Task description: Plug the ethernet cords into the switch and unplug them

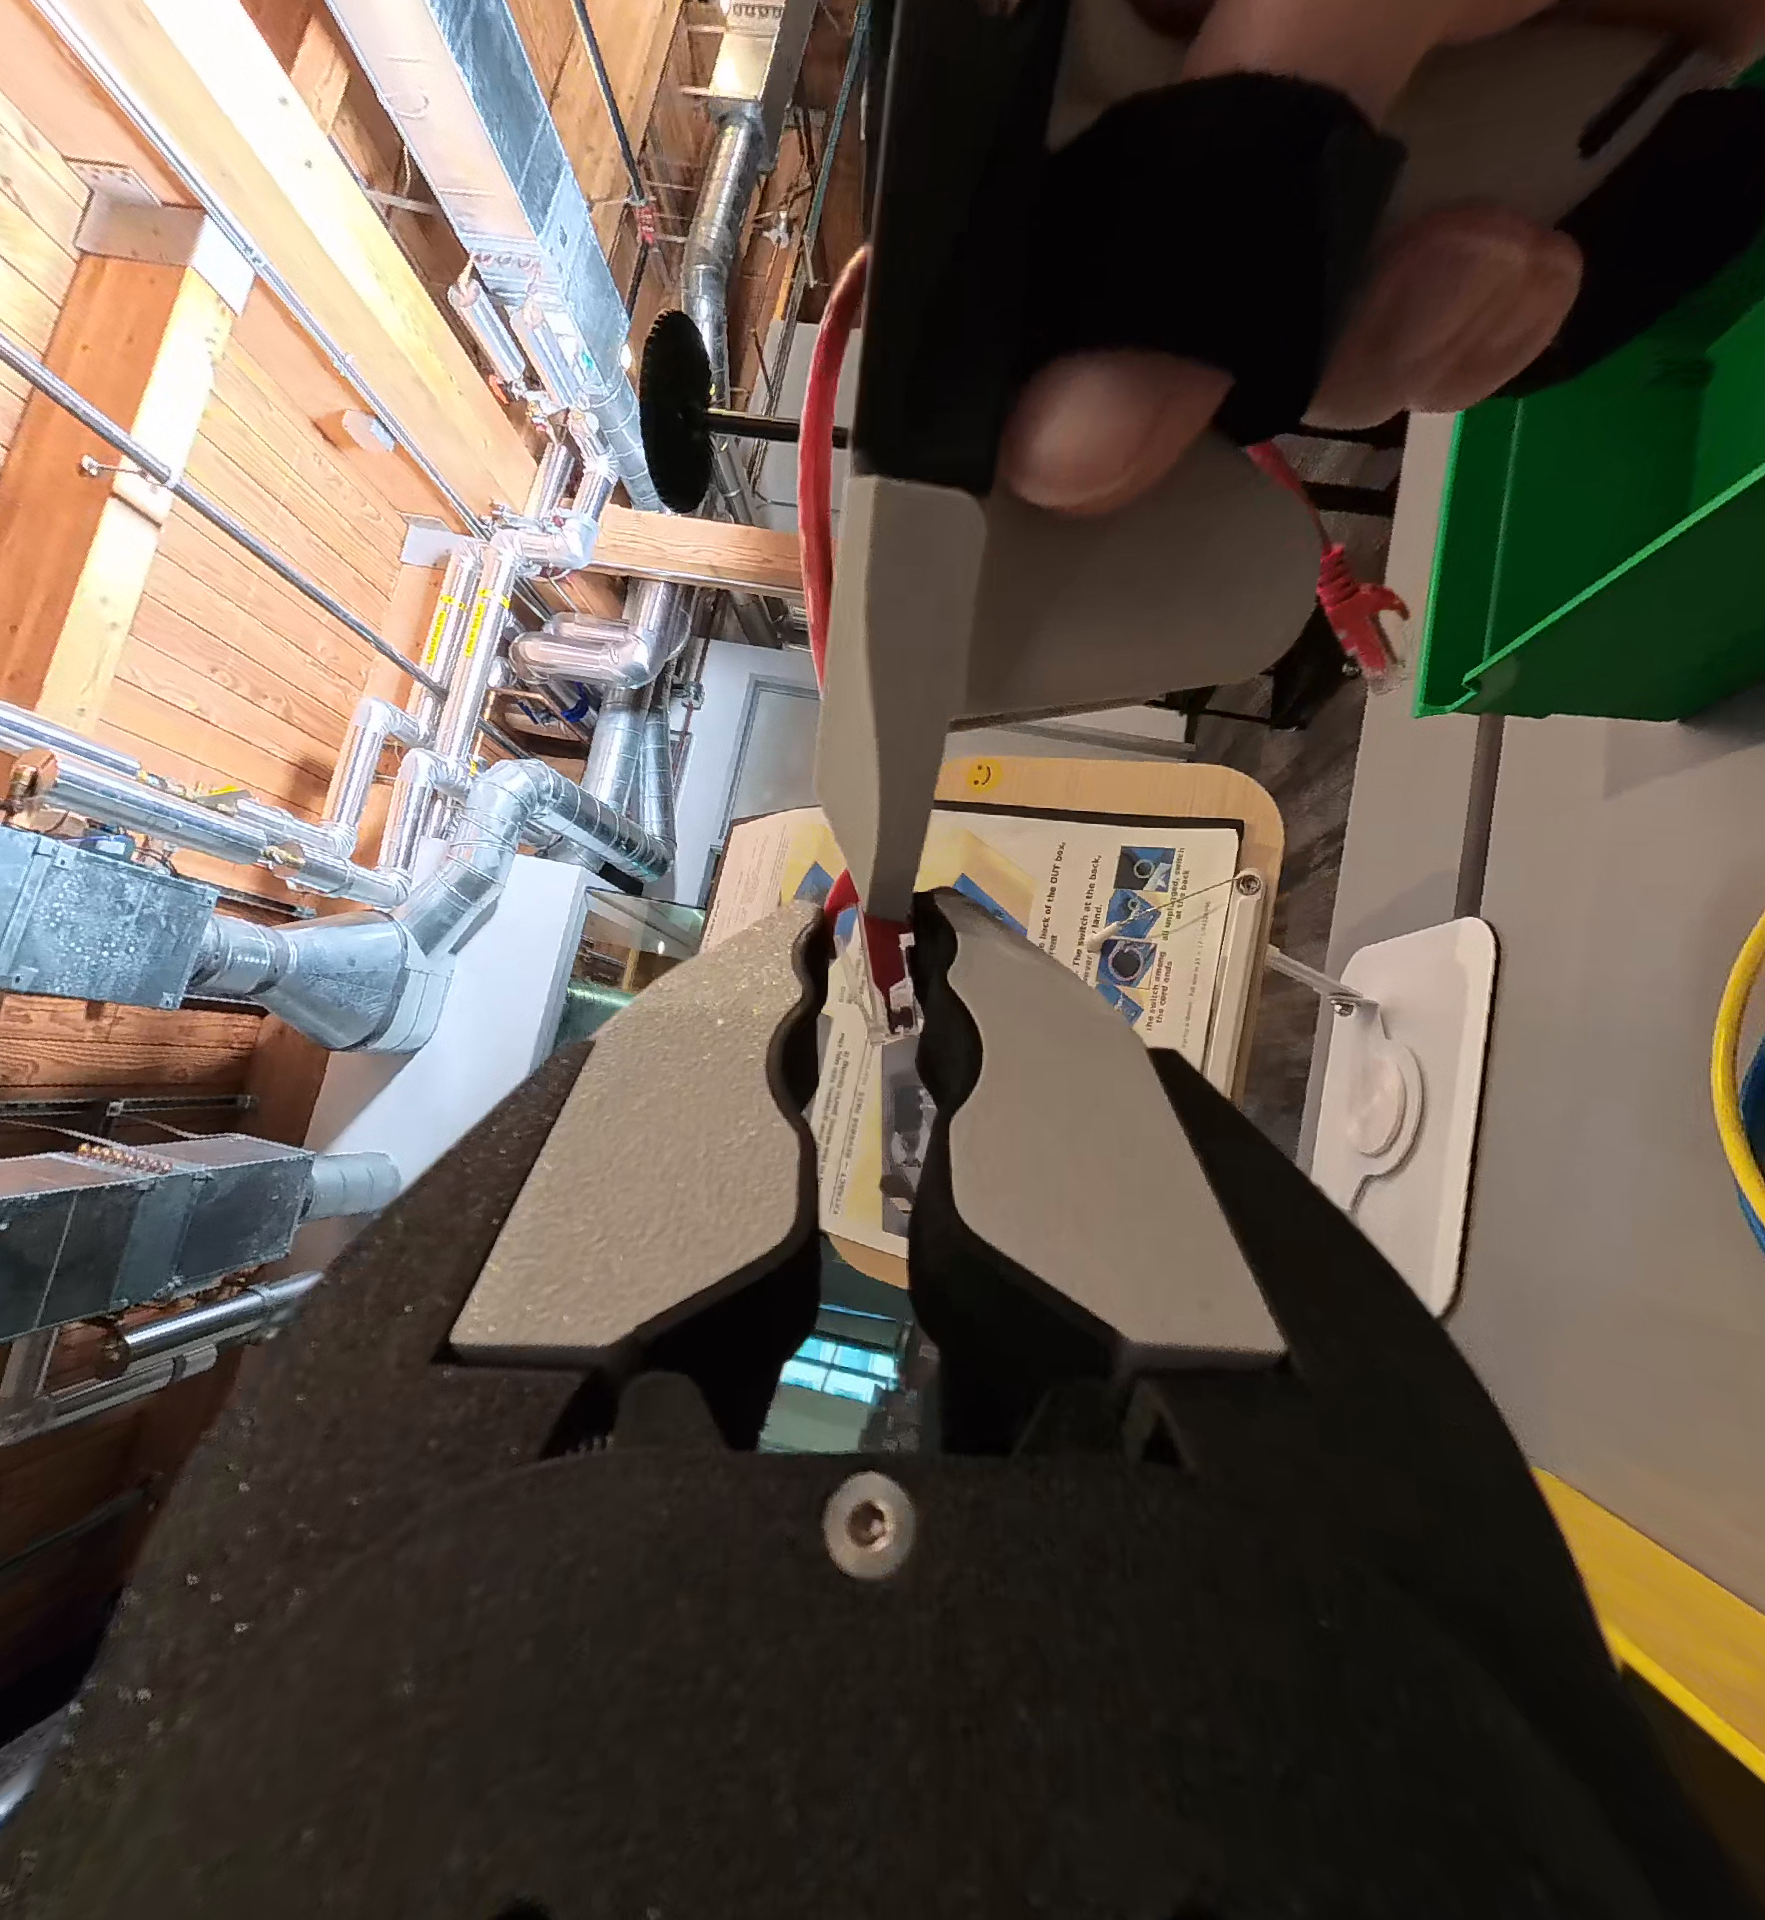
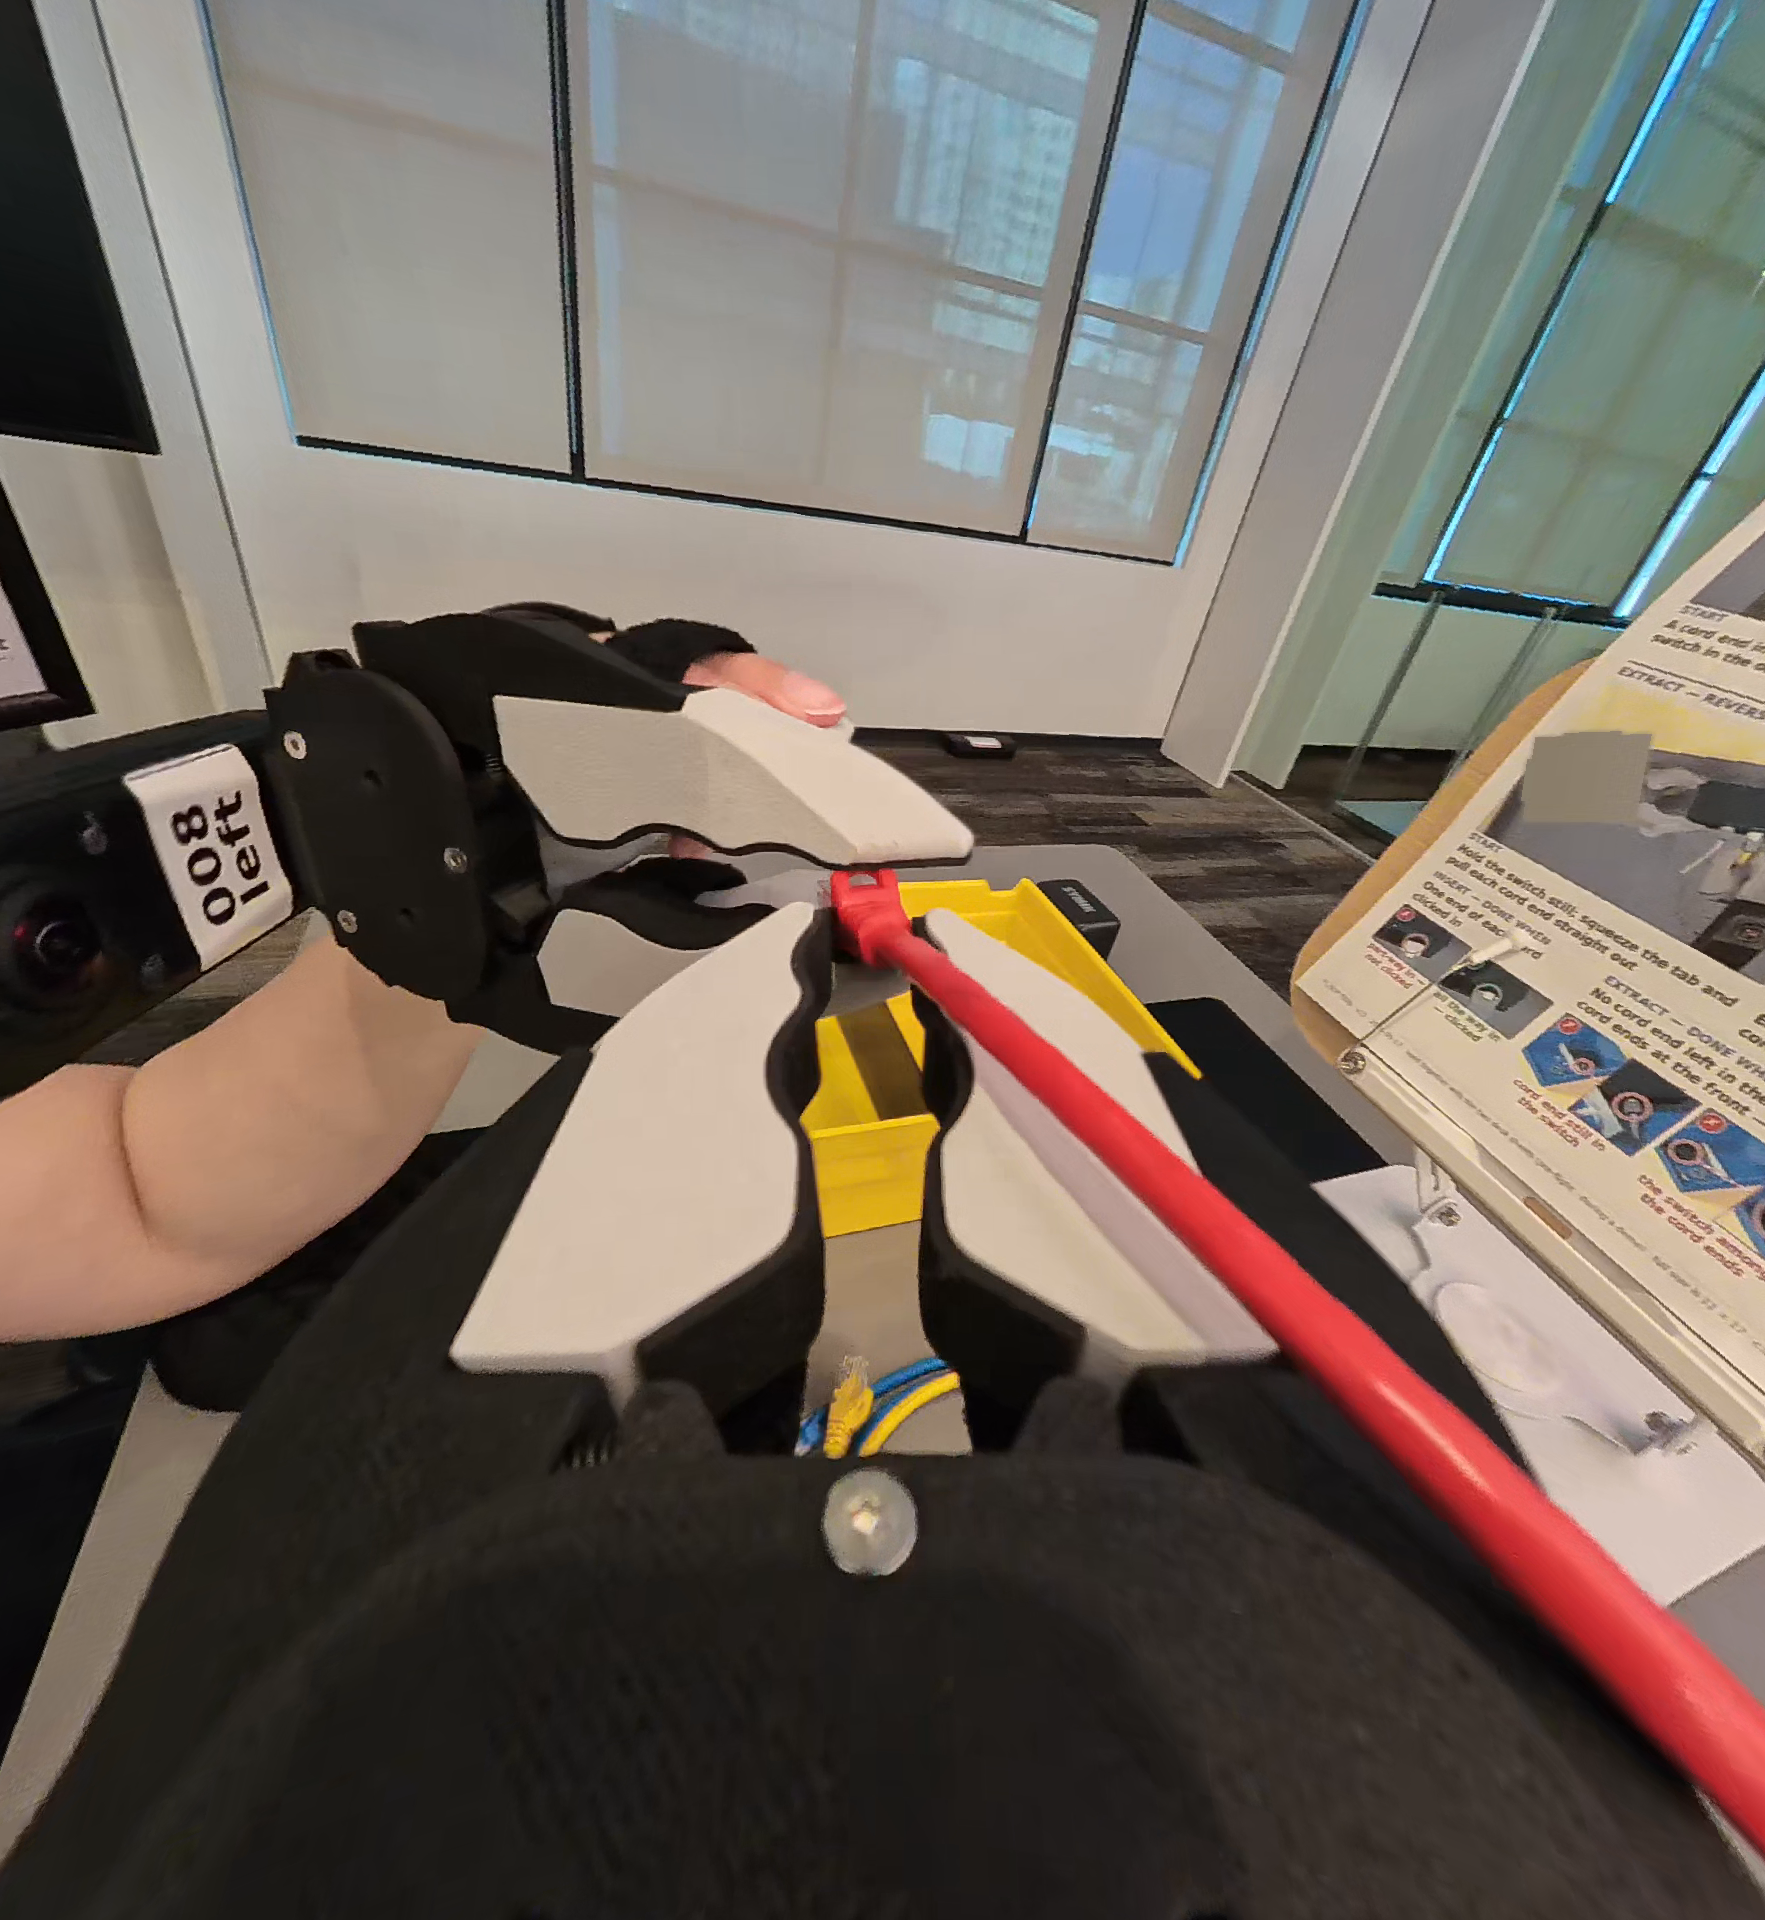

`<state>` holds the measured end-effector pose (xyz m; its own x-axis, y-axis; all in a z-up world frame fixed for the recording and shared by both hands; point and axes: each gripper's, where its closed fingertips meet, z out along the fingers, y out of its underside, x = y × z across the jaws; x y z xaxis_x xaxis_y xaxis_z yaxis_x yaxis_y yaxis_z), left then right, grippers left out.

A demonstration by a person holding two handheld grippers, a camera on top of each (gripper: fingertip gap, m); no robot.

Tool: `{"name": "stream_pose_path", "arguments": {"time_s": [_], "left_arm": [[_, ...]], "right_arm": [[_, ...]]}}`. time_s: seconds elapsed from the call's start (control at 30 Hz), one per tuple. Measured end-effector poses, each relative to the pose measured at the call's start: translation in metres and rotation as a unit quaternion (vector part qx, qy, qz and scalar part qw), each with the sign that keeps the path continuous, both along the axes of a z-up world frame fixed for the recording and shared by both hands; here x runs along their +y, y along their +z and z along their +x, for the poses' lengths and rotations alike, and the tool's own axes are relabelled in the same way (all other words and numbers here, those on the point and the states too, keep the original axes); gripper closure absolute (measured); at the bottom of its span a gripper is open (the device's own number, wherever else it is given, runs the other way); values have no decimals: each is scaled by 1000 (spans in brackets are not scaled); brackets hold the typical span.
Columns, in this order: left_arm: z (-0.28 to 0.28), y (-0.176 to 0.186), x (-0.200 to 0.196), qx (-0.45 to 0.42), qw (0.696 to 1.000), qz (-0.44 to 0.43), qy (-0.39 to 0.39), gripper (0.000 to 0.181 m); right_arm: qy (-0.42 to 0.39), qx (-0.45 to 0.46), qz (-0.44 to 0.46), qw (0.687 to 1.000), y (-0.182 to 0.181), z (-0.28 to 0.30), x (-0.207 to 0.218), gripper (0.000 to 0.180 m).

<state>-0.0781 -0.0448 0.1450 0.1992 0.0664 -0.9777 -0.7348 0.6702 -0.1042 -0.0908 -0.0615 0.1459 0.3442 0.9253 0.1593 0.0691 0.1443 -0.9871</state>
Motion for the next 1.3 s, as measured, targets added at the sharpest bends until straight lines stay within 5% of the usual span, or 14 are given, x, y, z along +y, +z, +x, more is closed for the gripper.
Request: {"name": "stream_pose_path", "arguments": {"time_s": [0.23, 1.3], "left_arm": [[1, -1, -7, 15, 1000, 5, -19, 167], [5, -18, 1, 57, 998, 0, 19, 165]], "right_arm": [[59, -4, -21, 998, 1, 2, -11, 162], [52, -52, -4, 997, -16, 7, -3, 167]]}}
